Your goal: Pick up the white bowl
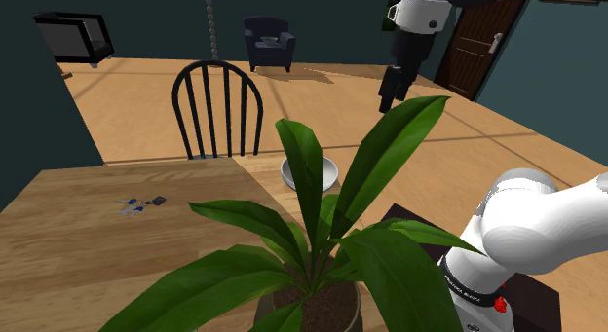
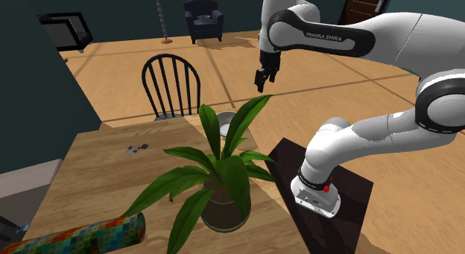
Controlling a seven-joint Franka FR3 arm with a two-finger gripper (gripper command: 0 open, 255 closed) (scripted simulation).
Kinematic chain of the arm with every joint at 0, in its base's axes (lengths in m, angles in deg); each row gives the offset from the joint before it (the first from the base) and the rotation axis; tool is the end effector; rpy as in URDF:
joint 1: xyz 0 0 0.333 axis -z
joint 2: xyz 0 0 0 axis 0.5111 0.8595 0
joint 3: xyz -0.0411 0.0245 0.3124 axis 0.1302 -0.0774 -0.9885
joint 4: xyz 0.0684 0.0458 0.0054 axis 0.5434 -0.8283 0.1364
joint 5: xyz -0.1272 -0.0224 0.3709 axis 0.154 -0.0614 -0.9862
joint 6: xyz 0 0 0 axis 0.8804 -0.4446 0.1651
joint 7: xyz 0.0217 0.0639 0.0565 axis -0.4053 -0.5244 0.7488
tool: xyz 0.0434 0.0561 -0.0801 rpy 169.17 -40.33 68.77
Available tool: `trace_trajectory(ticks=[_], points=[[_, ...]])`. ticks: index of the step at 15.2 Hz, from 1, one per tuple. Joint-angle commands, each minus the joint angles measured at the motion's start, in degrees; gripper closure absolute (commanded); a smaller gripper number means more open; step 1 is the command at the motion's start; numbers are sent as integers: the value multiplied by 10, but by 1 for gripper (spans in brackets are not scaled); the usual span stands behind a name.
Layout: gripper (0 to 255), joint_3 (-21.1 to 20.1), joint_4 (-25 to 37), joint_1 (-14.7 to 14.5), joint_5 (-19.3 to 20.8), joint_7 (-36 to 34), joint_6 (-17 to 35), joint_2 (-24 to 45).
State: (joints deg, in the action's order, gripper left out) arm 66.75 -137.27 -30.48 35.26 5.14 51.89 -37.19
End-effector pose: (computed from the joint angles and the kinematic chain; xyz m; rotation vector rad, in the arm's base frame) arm 0.3049 -0.0289 0.5925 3.0726 0.0334 0.0466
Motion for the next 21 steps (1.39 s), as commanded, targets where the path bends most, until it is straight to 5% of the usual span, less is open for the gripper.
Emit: trace_trajectory(ticks=[1,11,21], points=[[0,0,0,0,0,0,0,0],[0,-46,-54,-22,-16,-58,187,132],[0,-91,-27,-33,1,-124,353,328]])
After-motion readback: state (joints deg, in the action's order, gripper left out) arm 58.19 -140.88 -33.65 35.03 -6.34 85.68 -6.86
